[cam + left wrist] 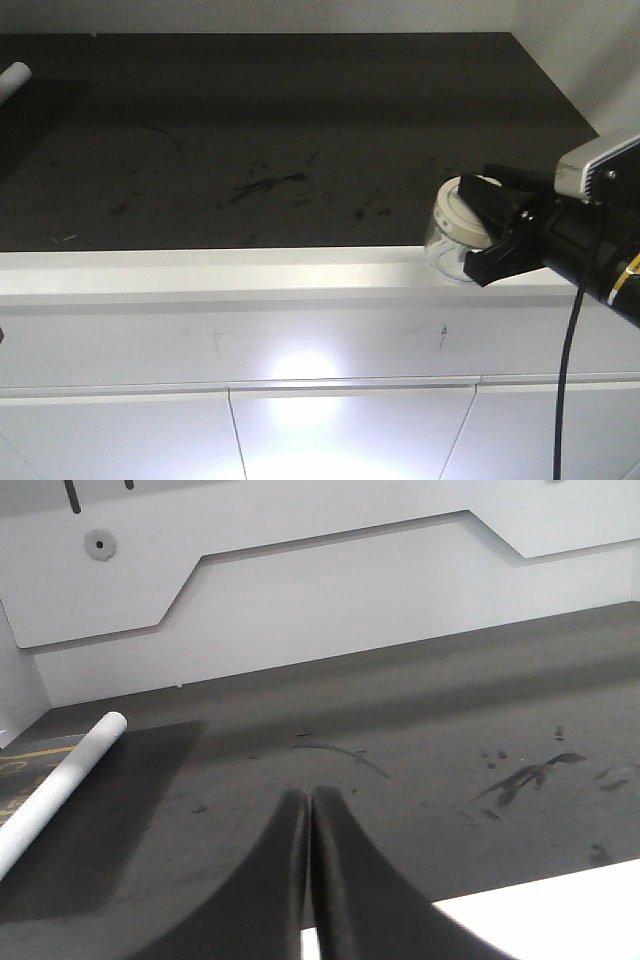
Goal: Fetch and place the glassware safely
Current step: 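Lift the jar with the right gripper and pull it out toward the robot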
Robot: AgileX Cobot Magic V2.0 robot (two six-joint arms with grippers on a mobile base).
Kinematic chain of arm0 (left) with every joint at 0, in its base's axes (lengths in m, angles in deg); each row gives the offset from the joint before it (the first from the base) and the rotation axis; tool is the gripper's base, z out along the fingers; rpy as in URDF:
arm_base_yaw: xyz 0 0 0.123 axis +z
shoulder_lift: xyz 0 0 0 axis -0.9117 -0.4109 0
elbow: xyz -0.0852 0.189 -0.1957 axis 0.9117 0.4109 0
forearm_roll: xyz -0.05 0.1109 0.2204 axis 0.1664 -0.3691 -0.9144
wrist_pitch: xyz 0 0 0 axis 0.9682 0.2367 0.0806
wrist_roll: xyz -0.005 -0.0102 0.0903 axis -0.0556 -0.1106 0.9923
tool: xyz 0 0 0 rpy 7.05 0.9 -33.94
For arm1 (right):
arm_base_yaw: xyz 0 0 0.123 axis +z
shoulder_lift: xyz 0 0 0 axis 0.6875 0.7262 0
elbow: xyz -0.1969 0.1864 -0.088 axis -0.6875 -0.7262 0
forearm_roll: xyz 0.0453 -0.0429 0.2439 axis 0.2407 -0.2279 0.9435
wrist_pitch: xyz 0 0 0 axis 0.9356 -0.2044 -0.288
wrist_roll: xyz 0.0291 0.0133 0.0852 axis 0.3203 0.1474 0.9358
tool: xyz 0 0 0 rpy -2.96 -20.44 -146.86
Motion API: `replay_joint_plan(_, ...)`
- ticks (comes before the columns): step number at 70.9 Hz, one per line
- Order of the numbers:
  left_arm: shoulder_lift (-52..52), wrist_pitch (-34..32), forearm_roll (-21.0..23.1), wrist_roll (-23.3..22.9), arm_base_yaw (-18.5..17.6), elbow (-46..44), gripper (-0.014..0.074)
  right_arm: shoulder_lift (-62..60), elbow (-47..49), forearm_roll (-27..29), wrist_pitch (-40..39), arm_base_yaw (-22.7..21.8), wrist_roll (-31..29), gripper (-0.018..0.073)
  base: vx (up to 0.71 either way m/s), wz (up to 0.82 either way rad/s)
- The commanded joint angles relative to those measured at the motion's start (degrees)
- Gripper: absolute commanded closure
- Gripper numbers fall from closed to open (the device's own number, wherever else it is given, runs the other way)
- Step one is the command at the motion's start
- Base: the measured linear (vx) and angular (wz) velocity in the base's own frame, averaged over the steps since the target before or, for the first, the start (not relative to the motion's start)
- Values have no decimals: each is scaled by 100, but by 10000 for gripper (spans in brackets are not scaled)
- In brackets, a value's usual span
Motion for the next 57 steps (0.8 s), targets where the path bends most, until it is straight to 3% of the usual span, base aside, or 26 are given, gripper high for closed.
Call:
replay_joint_plan(1, 22, -453, 34, -46, 2, -155, 603, -218, 165, 145, -372, 424, 9, 563, 0, 0)
replay_joint_plan(27, 22, -453, 34, -46, 2, -155, 603, -223, 165, 145, -271, 2325, 9, 563, 0, 0)
replay_joint_plan(37, 22, -453, 34, -46, 2, -155, 603, -223, 165, 145, -285, 2844, 9, 563, 0, 0)
replay_joint_plan(47, 22, -453, 34, -46, 2, -155, 603, -223, 165, 145, -364, 3118, 9, 563, 0, 0)
replay_joint_plan(57, 22, -453, 34, -46, 2, -155, 603, -223, 165, 145, -447, 3125, 9, 563, 0, 0)
